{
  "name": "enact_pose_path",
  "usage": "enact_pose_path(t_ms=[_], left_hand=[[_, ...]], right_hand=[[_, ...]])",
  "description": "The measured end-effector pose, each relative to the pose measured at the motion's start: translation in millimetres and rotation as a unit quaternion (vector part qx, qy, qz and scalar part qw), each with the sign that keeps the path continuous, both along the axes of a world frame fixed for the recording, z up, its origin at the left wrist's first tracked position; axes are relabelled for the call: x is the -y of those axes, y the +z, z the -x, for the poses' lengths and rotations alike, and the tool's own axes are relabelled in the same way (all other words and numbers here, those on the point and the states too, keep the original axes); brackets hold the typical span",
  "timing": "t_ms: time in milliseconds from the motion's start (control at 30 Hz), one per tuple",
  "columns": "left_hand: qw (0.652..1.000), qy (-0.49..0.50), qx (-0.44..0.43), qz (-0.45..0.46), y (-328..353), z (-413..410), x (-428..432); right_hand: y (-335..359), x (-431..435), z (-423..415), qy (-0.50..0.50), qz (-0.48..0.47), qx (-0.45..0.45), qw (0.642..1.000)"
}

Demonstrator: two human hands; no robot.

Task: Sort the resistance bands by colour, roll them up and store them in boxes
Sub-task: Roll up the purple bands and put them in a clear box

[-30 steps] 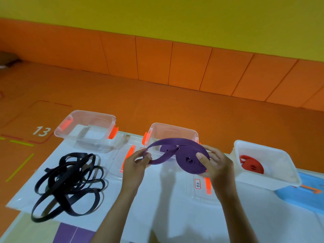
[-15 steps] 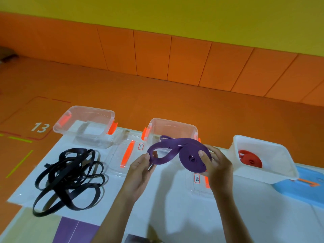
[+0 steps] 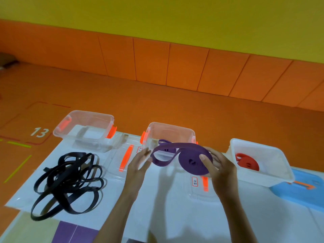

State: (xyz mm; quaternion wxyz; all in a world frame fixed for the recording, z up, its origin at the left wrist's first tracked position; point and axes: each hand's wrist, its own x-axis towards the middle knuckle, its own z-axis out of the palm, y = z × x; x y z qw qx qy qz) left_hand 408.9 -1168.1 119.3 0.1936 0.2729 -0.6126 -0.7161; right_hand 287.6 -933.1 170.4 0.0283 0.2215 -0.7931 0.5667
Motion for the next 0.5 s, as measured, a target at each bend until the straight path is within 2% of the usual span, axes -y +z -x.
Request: enact_pose_path(t_ms=[67,133,233,333,433,500], left_hand=[[0.998,-0.006,-0.020,0.051,17,2,-1],[0.985,-0.080,-0.060,0.137,41,11,0],[0.933,-0.219,-0.010,0.285,71,28,0],[0.907,-0.300,0.025,0.295,83,38,4],[0.911,-0.310,0.013,0.274,88,42,7],[0.909,-0.317,0.020,0.270,90,42,6]], right_hand=[[4,1,-3,0.017,-0.001,0.005,1.000],[9,3,-6,0.039,-0.014,-0.014,0.999],[16,6,-8,0.078,-0.037,-0.022,0.996],[20,6,-8,0.116,-0.037,-0.005,0.993],[19,5,-5,0.136,-0.042,0.051,0.988],[16,4,-3,0.159,-0.078,0.073,0.982]])
